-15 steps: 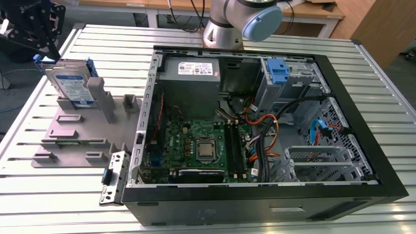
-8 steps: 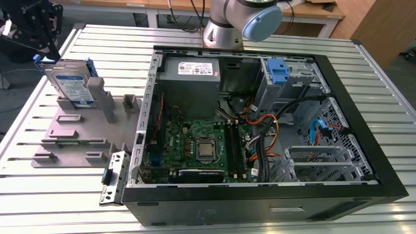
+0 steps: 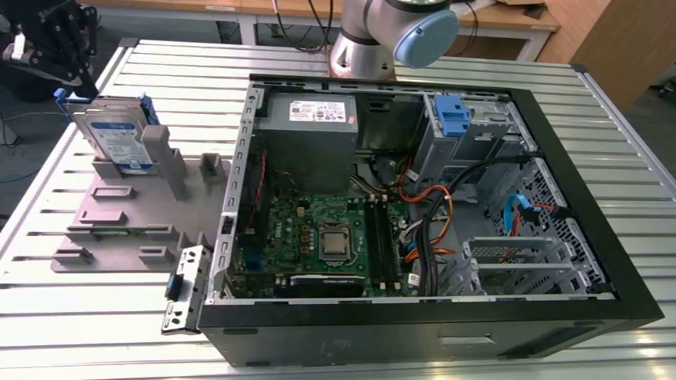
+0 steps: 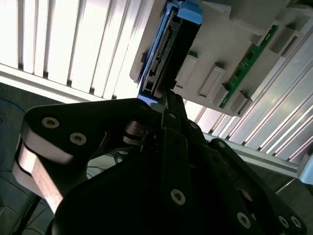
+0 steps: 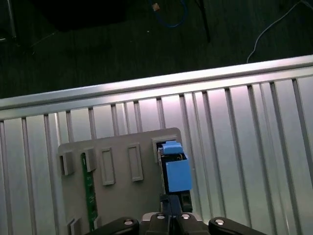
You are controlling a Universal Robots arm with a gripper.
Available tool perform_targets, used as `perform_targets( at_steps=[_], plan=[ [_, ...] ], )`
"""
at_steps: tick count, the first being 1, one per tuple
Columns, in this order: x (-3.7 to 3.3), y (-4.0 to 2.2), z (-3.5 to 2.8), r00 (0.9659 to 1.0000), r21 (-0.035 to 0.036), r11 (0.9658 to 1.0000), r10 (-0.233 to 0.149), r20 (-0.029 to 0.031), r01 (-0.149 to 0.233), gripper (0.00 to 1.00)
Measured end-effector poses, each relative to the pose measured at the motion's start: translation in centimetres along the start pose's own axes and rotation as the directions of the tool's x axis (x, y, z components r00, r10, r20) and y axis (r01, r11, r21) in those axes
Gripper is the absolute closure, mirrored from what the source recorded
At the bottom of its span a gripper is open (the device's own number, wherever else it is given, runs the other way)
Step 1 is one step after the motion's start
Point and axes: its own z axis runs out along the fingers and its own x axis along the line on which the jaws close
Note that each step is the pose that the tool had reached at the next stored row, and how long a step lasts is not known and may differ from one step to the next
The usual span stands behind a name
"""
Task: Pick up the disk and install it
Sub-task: 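Pick up the disk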
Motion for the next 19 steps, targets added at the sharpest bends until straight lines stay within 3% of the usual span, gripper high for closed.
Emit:
perform_targets(
  at_steps=[2, 6, 7, 8, 9, 19],
  plan=[
    [0.00, 0.00, 0.00, 0.9999, -0.0007, 0.9999, -0.015, 0.0043, 0.015, 0.89],
    [0.01, 0.00, 0.00, 0.9998, -0.0009, 0.9999, -0.016, 0.0072, 0.016, 0.89],
    [0.02, 0.00, 0.01, 0.9997, -0.0021, 0.9999, -0.017, 0.0174, 0.017, 0.89],
    [0.01, 0.00, 0.01, 0.9994, -0.0038, 0.9998, -0.017, 0.0317, 0.017, 0.89],
    [0.02, -0.01, 0.01, 0.9984, -0.0066, 0.9998, -0.018, 0.0538, 0.019, 0.89],
    [0.00, -0.12, 0.23, 0.9983, -0.0070, 0.9998, -0.018, 0.0554, 0.019, 0.89]
  ],
)
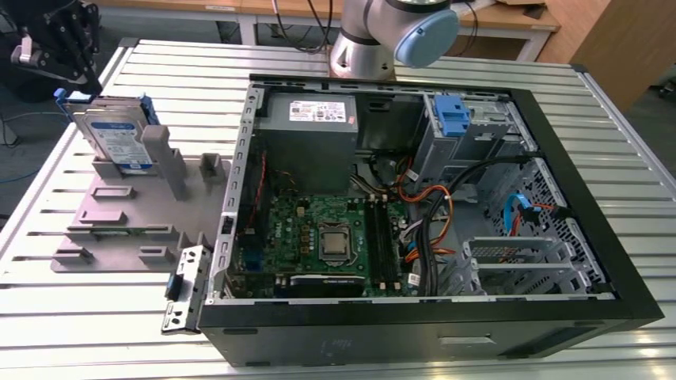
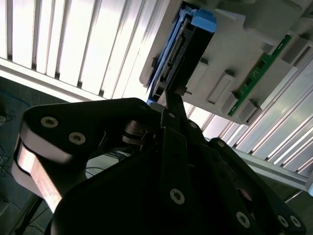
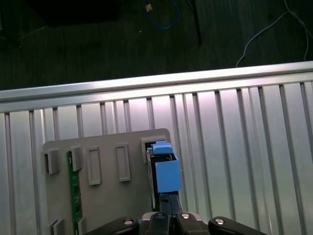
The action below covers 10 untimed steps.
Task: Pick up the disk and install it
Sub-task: 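Pick up the disk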
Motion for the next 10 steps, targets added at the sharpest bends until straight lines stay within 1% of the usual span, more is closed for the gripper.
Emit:
perform_targets(
  at_steps=[10],
  plan=[
    [0.00, -0.01, 0.03, 1.0000, -0.0001, 1.0000, -0.002, 0.0006, 0.002, 0.89]
  ],
)
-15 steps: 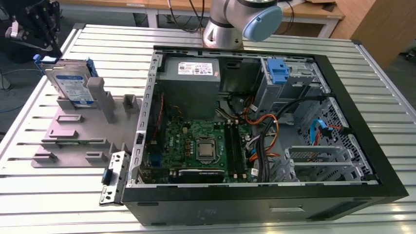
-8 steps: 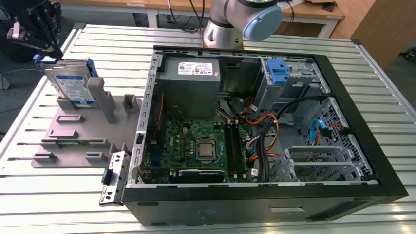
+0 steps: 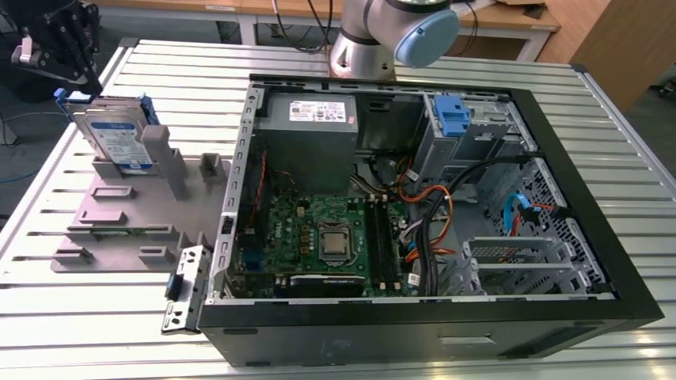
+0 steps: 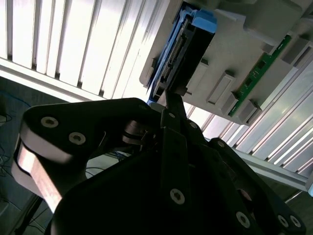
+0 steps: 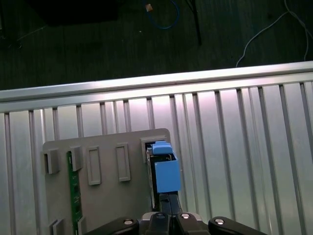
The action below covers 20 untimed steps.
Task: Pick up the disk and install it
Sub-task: 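Pick up the disk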
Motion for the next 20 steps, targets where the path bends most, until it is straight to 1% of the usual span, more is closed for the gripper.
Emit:
perform_targets(
  at_steps=[6, 16, 17, 18, 20],
  plan=[
    [-0.04, -0.38, 0.09, 1.0000, -0.0003, 1.0000, -0.008, -0.0004, 0.008, 0.89],
    [-0.04, -0.40, 0.11, 1.0000, -0.0004, 1.0000, -0.008, -0.0005, 0.008, 0.89],
    [-0.04, -0.40, 0.11, 1.0000, -0.0004, 1.0000, -0.008, -0.0005, 0.008, 0.83],
    [-0.04, -0.40, 0.11, 1.0000, -0.0004, 1.0000, -0.008, -0.0005, 0.008, 0.83],
    [-0.04, -0.40, 0.11, 1.0000, -0.0004, 1.0000, -0.008, -0.0005, 0.008, 0.71]
  ],
)
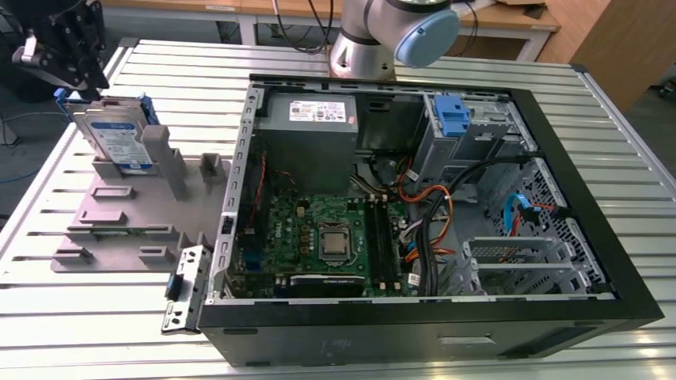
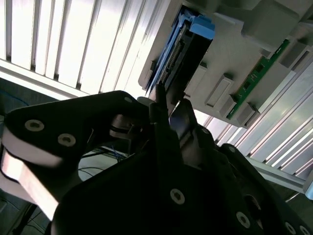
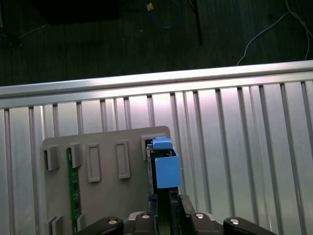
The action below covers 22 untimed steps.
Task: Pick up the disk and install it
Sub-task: 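Pick up the disk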
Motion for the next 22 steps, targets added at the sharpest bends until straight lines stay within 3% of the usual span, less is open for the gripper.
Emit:
perform_targets(
  at_steps=[1, 4, 7, 8, 12, 22],
  plan=[
    [0.00, 0.00, 0.00, 1.0000, 0.0000, 1.0000, 0.000, 0.0000, 0.000, 0.71],
    [0.00, 0.00, 0.00, 1.0000, 0.0000, 1.0000, 0.000, 0.0000, 0.000, 0.53],
    [0.00, 0.00, 0.01, 1.0000, 0.0000, 1.0000, 0.000, 0.0000, 0.000, 0.47],
    [0.00, 0.00, 0.01, 1.0000, 0.0001, 1.0000, 0.000, 0.0000, 0.000, 0.41],
    [0.01, -0.01, 0.14, 1.0000, -0.0003, 1.0000, -0.008, -0.0004, 0.008, 0.41],
    [0.06, -0.06, 1.06, 0.9968, -0.0035, 0.9968, -0.080, -0.0046, 0.080, 0.41]
  ],
)
